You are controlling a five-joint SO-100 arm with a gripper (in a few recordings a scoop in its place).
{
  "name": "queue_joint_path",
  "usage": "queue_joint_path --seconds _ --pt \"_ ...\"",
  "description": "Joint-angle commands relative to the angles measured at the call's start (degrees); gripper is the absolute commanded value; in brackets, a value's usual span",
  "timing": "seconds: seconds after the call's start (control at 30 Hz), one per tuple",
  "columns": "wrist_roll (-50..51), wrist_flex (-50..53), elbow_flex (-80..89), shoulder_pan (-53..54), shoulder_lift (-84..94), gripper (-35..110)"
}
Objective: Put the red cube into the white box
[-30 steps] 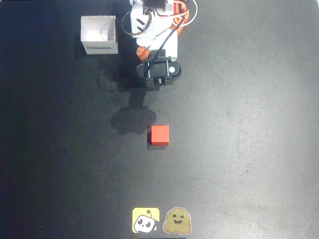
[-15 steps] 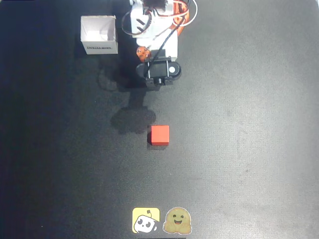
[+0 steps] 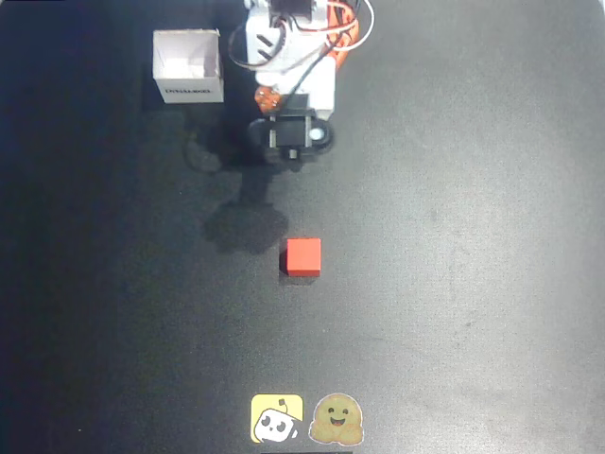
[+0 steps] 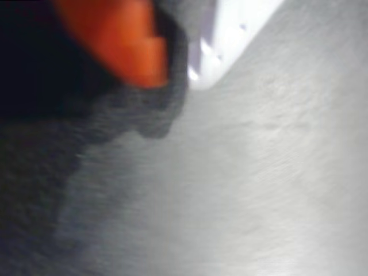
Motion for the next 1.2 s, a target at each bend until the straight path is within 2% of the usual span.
queue_joint_path --seconds 0.0,0.1,0.2,0.3,0.7,1.17 --pt "0.09 1.93 -8.26 -0.53 -1.93 9" --pt "-0.88 1.05 -21.01 -0.62 -19.69 10" --pt "-0.97 5.62 -39.73 -1.32 -40.96 14" --pt "-0.26 6.06 -48.78 -2.46 -52.47 17" --pt "4.31 -18.98 -49.57 -8.26 -74.97 27" --pt "5.19 -33.13 -51.42 -7.21 -90.35 28"
